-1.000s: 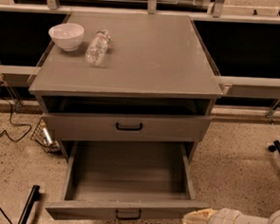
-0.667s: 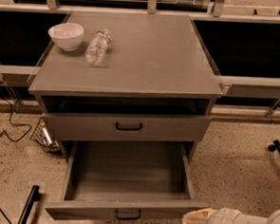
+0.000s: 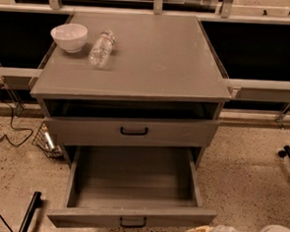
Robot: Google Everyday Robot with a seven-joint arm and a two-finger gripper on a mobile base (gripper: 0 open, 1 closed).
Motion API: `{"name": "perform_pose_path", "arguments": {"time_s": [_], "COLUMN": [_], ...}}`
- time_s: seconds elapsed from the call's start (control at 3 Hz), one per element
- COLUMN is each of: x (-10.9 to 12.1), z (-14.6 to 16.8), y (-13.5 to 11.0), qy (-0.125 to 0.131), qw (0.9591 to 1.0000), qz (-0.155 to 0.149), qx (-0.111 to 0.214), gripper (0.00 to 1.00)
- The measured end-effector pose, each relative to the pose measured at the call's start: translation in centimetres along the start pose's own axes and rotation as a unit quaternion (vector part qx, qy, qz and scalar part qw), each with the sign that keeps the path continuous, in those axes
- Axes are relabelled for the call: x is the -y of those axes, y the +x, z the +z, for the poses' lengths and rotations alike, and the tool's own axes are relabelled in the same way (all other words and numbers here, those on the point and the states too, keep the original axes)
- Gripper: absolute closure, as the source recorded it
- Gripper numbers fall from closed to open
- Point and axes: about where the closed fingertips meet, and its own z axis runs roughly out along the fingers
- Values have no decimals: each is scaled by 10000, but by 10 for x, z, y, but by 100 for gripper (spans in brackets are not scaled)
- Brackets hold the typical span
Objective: Close middle drawer
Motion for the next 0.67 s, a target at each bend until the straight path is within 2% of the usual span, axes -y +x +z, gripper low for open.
{"name": "perform_pose_path", "arguments": {"time_s": [0.33,0.67], "x": [-7,-10], "z": [47,75], "y": [37,63], "qy": [-157,-4], "qw": [9998,9995], "qz": [123,302], "qx": [-34,-58], "gripper": [100,100]}}
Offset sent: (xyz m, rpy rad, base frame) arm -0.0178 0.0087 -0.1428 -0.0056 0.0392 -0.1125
